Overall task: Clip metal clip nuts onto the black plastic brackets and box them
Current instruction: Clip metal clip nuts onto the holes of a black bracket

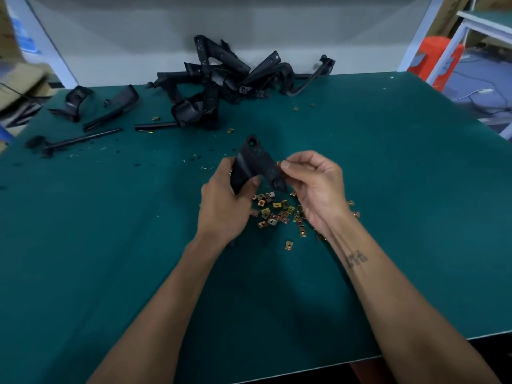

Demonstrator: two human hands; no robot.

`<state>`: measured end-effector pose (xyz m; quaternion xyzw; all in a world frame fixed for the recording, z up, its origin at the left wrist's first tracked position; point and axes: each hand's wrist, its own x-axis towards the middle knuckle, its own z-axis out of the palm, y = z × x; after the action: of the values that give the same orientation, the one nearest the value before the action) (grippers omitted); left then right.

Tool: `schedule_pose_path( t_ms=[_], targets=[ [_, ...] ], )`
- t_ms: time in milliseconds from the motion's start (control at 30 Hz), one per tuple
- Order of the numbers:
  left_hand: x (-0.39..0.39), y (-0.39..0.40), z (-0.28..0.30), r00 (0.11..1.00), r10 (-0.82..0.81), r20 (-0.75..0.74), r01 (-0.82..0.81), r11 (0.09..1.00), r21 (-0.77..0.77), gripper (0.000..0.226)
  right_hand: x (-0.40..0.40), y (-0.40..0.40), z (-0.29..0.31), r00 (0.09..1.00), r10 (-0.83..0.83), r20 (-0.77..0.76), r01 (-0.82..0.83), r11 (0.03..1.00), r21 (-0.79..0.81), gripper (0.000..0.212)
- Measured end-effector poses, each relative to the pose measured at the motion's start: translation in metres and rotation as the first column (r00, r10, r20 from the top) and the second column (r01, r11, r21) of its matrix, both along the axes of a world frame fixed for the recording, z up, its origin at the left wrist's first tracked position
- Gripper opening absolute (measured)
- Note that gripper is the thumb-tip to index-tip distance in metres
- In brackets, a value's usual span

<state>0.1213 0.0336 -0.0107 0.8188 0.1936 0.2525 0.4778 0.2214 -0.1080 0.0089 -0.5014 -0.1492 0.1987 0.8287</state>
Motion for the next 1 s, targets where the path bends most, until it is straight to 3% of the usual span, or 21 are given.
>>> schedule_pose_path(
  t_ms=[133,300,600,1000],
  targets=[
    [0.000,-0.003,0.001,0.999,0.035,0.022,-0.036,0.997,0.066,0.019,-0.005,0.000,-0.002,1.000,-0.012,0.022,0.012,1.000,0.004,0.018],
    [-0.002,-0.007,0.004,0.994,0.092,0.065,-0.094,0.995,0.029,0.018,-0.014,0.004,-0.003,0.997,-0.074,0.032,0.074,0.997,-0.003,0.016],
    [-0.003,-0.012,0.007,0.991,0.106,0.076,-0.110,0.993,0.049,0.016,-0.021,0.006,-0.001,0.939,-0.208,0.273,0.233,0.971,-0.061,0.028],
    [-0.003,-0.013,0.006,0.987,0.131,0.095,-0.139,0.987,0.085,0.016,-0.030,0.007,-0.004,0.924,-0.241,0.298,0.272,0.960,-0.068,0.023]
  ],
)
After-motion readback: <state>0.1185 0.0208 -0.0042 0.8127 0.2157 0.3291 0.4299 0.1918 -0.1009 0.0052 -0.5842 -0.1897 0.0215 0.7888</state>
